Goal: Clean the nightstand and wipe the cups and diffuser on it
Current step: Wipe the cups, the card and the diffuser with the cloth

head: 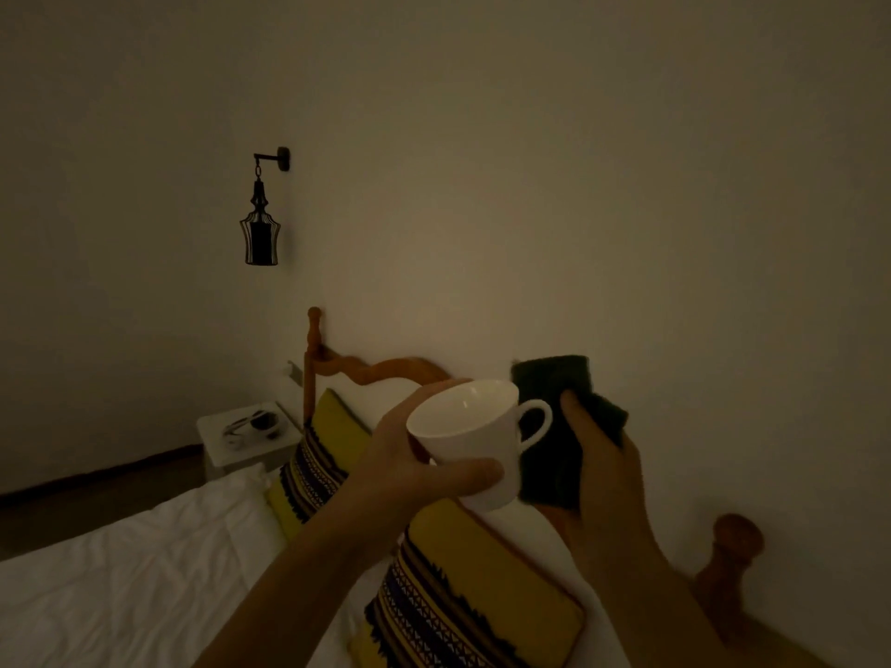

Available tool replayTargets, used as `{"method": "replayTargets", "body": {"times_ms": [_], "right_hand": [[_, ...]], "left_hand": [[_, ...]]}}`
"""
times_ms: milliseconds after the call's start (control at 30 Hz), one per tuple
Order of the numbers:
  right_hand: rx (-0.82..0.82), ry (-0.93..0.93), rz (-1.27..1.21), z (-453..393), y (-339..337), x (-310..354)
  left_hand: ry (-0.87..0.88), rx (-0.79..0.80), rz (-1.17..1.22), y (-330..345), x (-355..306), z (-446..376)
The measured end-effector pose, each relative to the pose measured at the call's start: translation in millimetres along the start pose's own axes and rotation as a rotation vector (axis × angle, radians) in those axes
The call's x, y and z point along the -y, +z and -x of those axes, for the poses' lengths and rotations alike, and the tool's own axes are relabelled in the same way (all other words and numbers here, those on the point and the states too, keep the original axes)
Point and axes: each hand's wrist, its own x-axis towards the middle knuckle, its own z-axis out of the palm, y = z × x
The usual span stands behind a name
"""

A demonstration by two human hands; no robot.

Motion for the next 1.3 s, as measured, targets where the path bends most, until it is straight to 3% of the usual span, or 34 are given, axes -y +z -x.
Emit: {"method": "replayTargets", "body": {"times_ms": [100,300,400,500,667,767,867,1000,1067,1133,1200,1300], "right_hand": [[0.187,-0.001,0.018,5.8,3.3,-0.1],[0.100,0.013,-0.080,4.5,-4.1,-13.2],[-0.088,-0.222,0.085,7.5,-4.5,-25.1],[-0.091,-0.464,0.373,17.8,7.7,-39.1],[-0.170,-0.556,0.317,28.9,21.5,-77.8],[-0.168,-0.474,0.360,33.1,21.2,-98.3],[-0.098,-0.480,0.442,34.7,10.8,-112.1],[0.009,-0.124,0.448,24.3,8.9,-144.2],[-0.103,0.141,0.451,29.6,7.2,-158.7],[0.114,0.202,0.504,38.6,-15.6,-182.8],[0.106,0.193,0.607,39.8,-57.7,-206.6],[0.071,0.342,0.725,52.5,-97.1,-250.6]], "left_hand": [[-0.060,-0.024,0.003,-9.1,4.2,-9.5],[-0.052,-0.057,-0.079,-13.7,14.1,-9.8],[-0.040,-0.173,-0.136,-21.3,20.6,-11.0],[-0.074,-0.230,-0.136,-23.7,26.5,-8.5],[-0.131,-0.273,0.050,1.1,43.6,1.3],[-0.189,-0.365,0.200,4.3,47.5,-1.1],[-0.206,-0.392,0.146,-5.6,53.4,-0.5],[-0.322,-0.187,0.113,-11.1,75.5,23.1],[-0.324,-0.131,0.011,-10.1,92.8,38.7],[-0.339,-0.120,-0.085,-11.4,114.0,54.6],[-0.387,-0.127,-0.158,-18.1,139.5,69.8],[-0.461,-0.133,-0.273,-32.4,183.2,100.0]]}}
